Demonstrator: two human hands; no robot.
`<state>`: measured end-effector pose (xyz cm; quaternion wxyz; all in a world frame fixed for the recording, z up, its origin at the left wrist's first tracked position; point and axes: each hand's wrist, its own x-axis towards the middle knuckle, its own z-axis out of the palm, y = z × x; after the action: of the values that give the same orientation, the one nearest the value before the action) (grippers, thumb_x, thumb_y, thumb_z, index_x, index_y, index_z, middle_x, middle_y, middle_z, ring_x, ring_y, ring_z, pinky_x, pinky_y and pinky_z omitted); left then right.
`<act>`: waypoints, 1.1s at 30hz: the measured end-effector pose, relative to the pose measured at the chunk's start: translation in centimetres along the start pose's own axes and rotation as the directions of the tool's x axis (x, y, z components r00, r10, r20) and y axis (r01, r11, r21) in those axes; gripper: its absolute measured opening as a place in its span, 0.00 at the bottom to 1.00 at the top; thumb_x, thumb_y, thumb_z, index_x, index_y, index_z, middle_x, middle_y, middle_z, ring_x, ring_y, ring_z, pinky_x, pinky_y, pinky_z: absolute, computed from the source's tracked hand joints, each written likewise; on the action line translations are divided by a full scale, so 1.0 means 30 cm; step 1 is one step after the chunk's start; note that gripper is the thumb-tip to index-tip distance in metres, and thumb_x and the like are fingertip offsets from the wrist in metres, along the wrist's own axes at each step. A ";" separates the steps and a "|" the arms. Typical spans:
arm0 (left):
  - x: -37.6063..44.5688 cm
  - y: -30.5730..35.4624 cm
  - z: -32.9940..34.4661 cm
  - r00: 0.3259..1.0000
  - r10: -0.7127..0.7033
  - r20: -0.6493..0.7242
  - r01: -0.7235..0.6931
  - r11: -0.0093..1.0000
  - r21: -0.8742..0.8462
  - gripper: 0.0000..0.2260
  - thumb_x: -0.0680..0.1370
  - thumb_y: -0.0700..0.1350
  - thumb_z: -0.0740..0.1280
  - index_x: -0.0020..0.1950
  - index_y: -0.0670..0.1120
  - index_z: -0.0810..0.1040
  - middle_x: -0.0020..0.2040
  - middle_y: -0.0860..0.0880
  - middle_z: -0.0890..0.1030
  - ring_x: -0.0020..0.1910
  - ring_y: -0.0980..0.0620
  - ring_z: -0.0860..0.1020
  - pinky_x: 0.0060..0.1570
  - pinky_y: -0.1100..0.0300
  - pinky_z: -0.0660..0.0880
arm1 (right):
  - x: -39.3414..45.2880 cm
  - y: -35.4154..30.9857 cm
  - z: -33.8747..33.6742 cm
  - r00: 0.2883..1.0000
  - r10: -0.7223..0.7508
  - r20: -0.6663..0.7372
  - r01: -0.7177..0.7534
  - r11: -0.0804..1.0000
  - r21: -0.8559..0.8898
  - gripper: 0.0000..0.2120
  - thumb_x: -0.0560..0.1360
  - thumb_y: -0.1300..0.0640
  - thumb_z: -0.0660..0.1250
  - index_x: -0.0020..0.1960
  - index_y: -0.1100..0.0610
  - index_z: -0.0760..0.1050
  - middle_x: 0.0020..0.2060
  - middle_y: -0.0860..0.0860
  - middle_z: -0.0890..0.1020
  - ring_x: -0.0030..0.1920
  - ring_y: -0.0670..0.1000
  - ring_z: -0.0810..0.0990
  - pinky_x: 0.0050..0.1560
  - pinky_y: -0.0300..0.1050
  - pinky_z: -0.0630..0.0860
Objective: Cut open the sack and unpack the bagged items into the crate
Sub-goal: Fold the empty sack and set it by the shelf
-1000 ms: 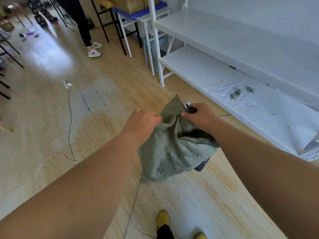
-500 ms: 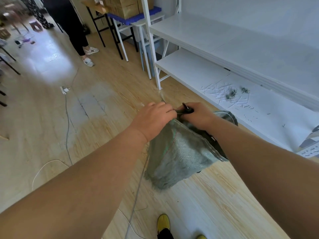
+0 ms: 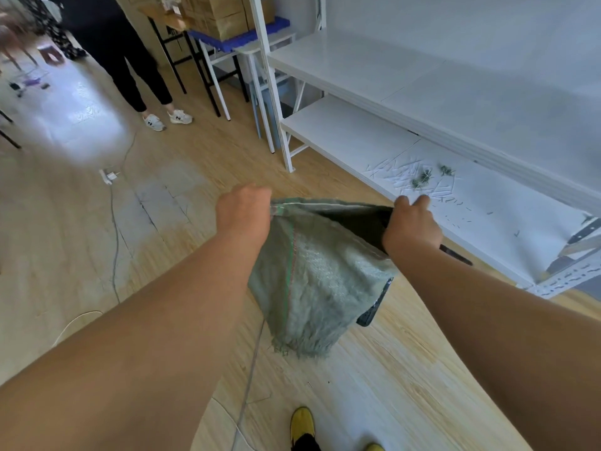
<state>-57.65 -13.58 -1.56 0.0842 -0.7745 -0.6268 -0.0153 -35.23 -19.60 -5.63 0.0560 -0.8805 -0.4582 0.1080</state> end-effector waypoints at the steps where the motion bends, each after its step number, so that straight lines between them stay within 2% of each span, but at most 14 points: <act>1: -0.001 -0.015 0.006 0.999 -0.039 0.017 0.038 0.999 0.025 0.04 0.76 0.43 0.68 0.50 0.47 0.77 0.46 0.46 0.77 0.47 0.45 0.75 0.38 0.55 0.65 | 0.011 0.028 0.005 0.999 0.029 0.026 -0.028 0.999 -0.030 0.23 0.71 0.63 0.70 0.64 0.58 0.68 0.59 0.57 0.68 0.52 0.58 0.77 0.38 0.48 0.70; 4: -0.008 -0.067 0.029 0.989 -0.127 0.070 0.120 0.988 0.097 0.05 0.77 0.41 0.66 0.52 0.47 0.77 0.50 0.44 0.78 0.52 0.44 0.75 0.43 0.54 0.66 | 0.043 0.102 0.014 0.995 0.065 0.073 -0.063 0.998 -0.024 0.12 0.72 0.63 0.67 0.56 0.59 0.76 0.48 0.55 0.76 0.44 0.56 0.79 0.37 0.46 0.73; 7: -0.018 -0.070 0.028 0.988 -0.140 0.070 0.130 0.982 0.135 0.05 0.75 0.38 0.66 0.49 0.47 0.77 0.46 0.46 0.78 0.55 0.45 0.73 0.47 0.53 0.65 | 0.062 0.144 0.019 0.998 0.064 -0.010 -0.064 0.997 0.037 0.08 0.71 0.64 0.65 0.48 0.55 0.77 0.36 0.52 0.76 0.35 0.55 0.76 0.36 0.43 0.71; 10: -0.020 -0.069 0.019 0.995 -0.103 0.018 0.097 0.972 0.213 0.07 0.73 0.38 0.67 0.43 0.50 0.75 0.37 0.50 0.72 0.55 0.46 0.69 0.51 0.52 0.62 | 0.073 0.173 0.012 0.996 -0.043 0.076 0.035 0.994 0.103 0.05 0.74 0.56 0.67 0.49 0.53 0.77 0.39 0.52 0.78 0.40 0.54 0.77 0.36 0.43 0.71; 13: -0.013 -0.092 0.027 0.992 -0.126 0.006 0.122 0.970 0.212 0.05 0.73 0.40 0.68 0.43 0.50 0.76 0.34 0.50 0.70 0.53 0.46 0.69 0.54 0.51 0.60 | 0.080 0.180 0.001 0.974 -0.112 0.198 0.085 0.987 0.139 0.17 0.72 0.41 0.69 0.52 0.52 0.77 0.43 0.51 0.80 0.44 0.53 0.79 0.42 0.47 0.78; 17: 0.004 -0.053 0.020 0.989 -0.146 -0.035 0.149 0.982 0.120 0.05 0.72 0.39 0.66 0.40 0.49 0.76 0.33 0.50 0.73 0.53 0.45 0.70 0.62 0.49 0.58 | 0.034 0.074 -0.032 0.979 -0.151 -0.135 0.180 0.953 0.243 0.20 0.74 0.39 0.64 0.57 0.51 0.75 0.50 0.51 0.77 0.45 0.53 0.78 0.40 0.46 0.75; 20: 0.031 0.019 -0.001 0.994 -0.082 -0.078 0.082 0.997 -0.003 0.04 0.72 0.40 0.68 0.42 0.49 0.79 0.34 0.51 0.74 0.54 0.46 0.71 0.65 0.48 0.55 | -0.024 -0.054 -0.053 0.916 -0.359 -0.180 0.401 0.791 0.463 0.26 0.71 0.42 0.71 0.65 0.47 0.70 0.53 0.49 0.80 0.46 0.50 0.80 0.43 0.46 0.78; 23: 0.055 0.094 -0.043 0.991 0.049 -0.124 -0.071 0.982 -0.176 0.05 0.70 0.46 0.74 0.41 0.52 0.79 0.33 0.56 0.68 0.57 0.48 0.70 0.68 0.48 0.49 | -0.064 -0.166 -0.043 0.874 -0.484 0.041 0.312 0.624 0.716 0.39 0.67 0.51 0.77 0.72 0.45 0.61 0.53 0.51 0.81 0.42 0.48 0.83 0.44 0.45 0.80; 24: 0.063 0.113 -0.057 0.985 0.098 -0.142 -0.128 0.968 -0.217 0.06 0.69 0.47 0.74 0.39 0.54 0.77 0.34 0.57 0.69 0.57 0.49 0.71 0.68 0.48 0.48 | -0.066 -0.187 -0.039 0.878 -0.469 0.097 0.222 0.577 0.786 0.35 0.68 0.55 0.76 0.70 0.46 0.64 0.51 0.51 0.82 0.36 0.45 0.82 0.39 0.42 0.78; 26: 0.074 0.130 -0.079 0.960 0.165 -0.225 -0.231 0.923 -0.308 0.08 0.68 0.51 0.74 0.39 0.57 0.75 0.36 0.59 0.73 0.56 0.51 0.72 0.67 0.50 0.49 | -0.047 -0.205 -0.041 0.904 -0.410 0.123 0.125 0.526 0.841 0.16 0.70 0.59 0.72 0.56 0.48 0.75 0.44 0.50 0.85 0.27 0.41 0.74 0.31 0.38 0.69; 27: 0.078 0.125 -0.082 0.947 0.166 -0.276 -0.264 0.892 -0.368 0.10 0.67 0.54 0.74 0.43 0.58 0.76 0.38 0.61 0.74 0.56 0.52 0.72 0.65 0.51 0.50 | -0.032 -0.203 -0.047 0.923 -0.372 0.099 0.121 0.524 0.843 0.10 0.70 0.60 0.71 0.49 0.49 0.76 0.41 0.50 0.85 0.25 0.42 0.72 0.29 0.37 0.67; 29: 0.062 0.094 -0.075 0.950 0.076 -0.304 -0.242 0.793 -0.559 0.29 0.61 0.60 0.77 0.59 0.61 0.72 0.49 0.61 0.74 0.58 0.55 0.70 0.62 0.53 0.56 | -0.010 -0.189 -0.074 0.948 -0.316 0.038 0.122 0.471 0.874 0.08 0.70 0.61 0.69 0.45 0.50 0.76 0.36 0.48 0.81 0.27 0.44 0.71 0.28 0.38 0.66; 31: 0.025 0.042 -0.049 0.989 -0.066 -0.131 -0.065 0.606 -0.793 0.46 0.57 0.60 0.80 0.70 0.61 0.61 0.61 0.60 0.72 0.63 0.55 0.69 0.65 0.51 0.63 | -0.002 -0.187 -0.117 0.945 -0.328 -0.012 0.132 0.345 0.929 0.09 0.69 0.63 0.68 0.39 0.49 0.75 0.34 0.52 0.78 0.27 0.46 0.68 0.31 0.41 0.65; 33: -0.016 -0.006 0.009 0.989 -0.079 0.123 0.146 0.524 -0.839 0.51 0.56 0.59 0.81 0.73 0.58 0.58 0.66 0.57 0.72 0.67 0.52 0.70 0.68 0.45 0.65 | -0.001 -0.195 -0.161 0.932 -0.360 -0.041 0.146 0.269 0.952 0.11 0.68 0.66 0.66 0.36 0.50 0.74 0.36 0.57 0.79 0.26 0.46 0.68 0.30 0.40 0.64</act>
<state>-57.95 -13.98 -1.87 -0.3237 -0.6762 -0.5923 -0.2950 -38.74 -16.27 0.21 0.5328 -0.5808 -0.4454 0.4247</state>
